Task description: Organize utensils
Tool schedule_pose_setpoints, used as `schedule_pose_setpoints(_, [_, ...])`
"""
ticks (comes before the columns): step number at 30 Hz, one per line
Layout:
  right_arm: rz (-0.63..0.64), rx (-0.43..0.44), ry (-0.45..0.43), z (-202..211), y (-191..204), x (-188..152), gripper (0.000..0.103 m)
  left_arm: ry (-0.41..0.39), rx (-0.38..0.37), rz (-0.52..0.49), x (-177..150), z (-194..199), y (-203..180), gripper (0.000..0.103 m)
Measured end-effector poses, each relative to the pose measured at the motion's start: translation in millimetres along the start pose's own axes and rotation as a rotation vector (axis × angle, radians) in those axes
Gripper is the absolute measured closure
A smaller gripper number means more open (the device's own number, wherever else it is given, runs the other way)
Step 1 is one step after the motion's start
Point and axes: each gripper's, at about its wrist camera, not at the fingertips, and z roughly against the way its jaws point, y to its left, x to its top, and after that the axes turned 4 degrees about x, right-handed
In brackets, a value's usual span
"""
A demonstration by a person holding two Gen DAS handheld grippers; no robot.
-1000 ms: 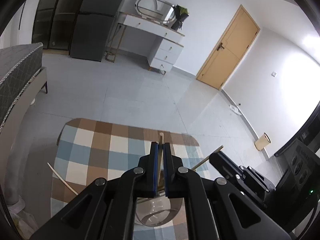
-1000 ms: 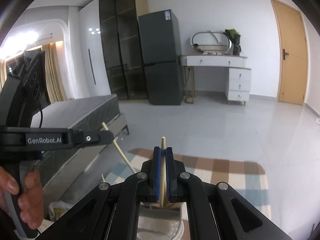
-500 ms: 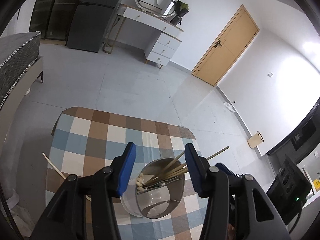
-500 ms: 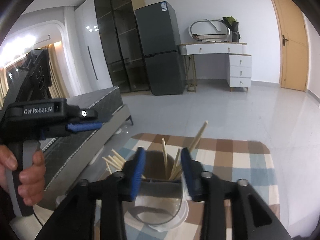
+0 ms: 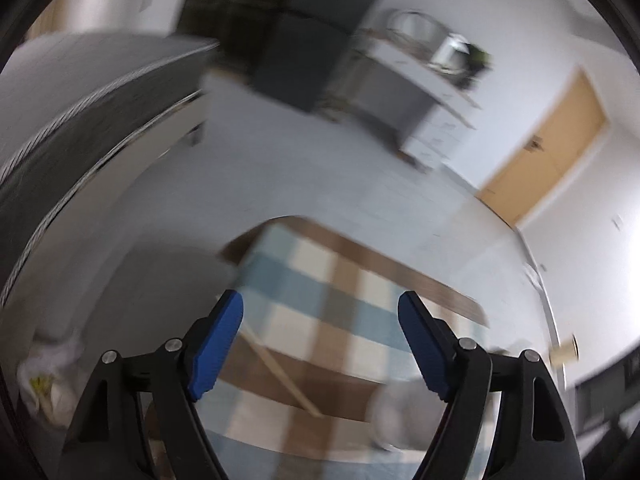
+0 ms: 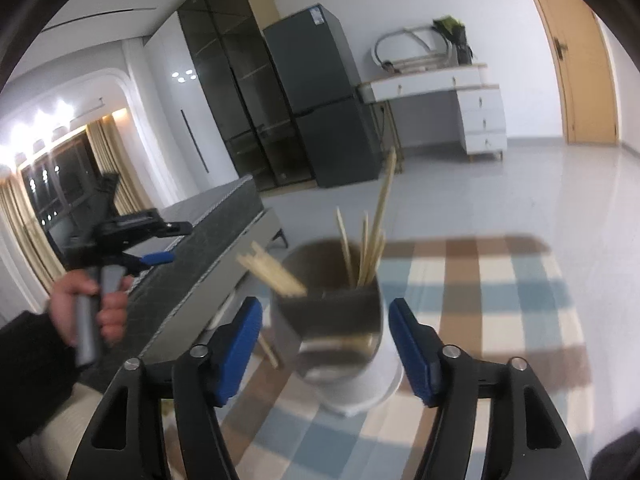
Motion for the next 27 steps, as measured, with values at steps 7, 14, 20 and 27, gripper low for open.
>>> schedule_pose_setpoints(7, [-0.046, 0.031, 0.075, -7, -1, -25, 0.034, 0.221, 0.029, 0.268, 8, -78, 75, 0.027])
schedule_pose_setpoints(14, [-0.013, 0.046, 0.121, -20, 5, -41, 0.034, 0.326, 0.057, 0.239, -3, -132, 84, 0.027])
schedule_pose_setpoints(20, [-0.013, 0.044, 0.145, -27, 4, -48, 0.034, 0.362, 0.061, 0.276, -5, -156, 96, 0.027])
schedule_pose_setpoints(27, [-0.008, 0.038, 0.162, -31, 4, -53, 0.034, 0.391, 0.033, 0.321, -9, -175, 104, 0.046])
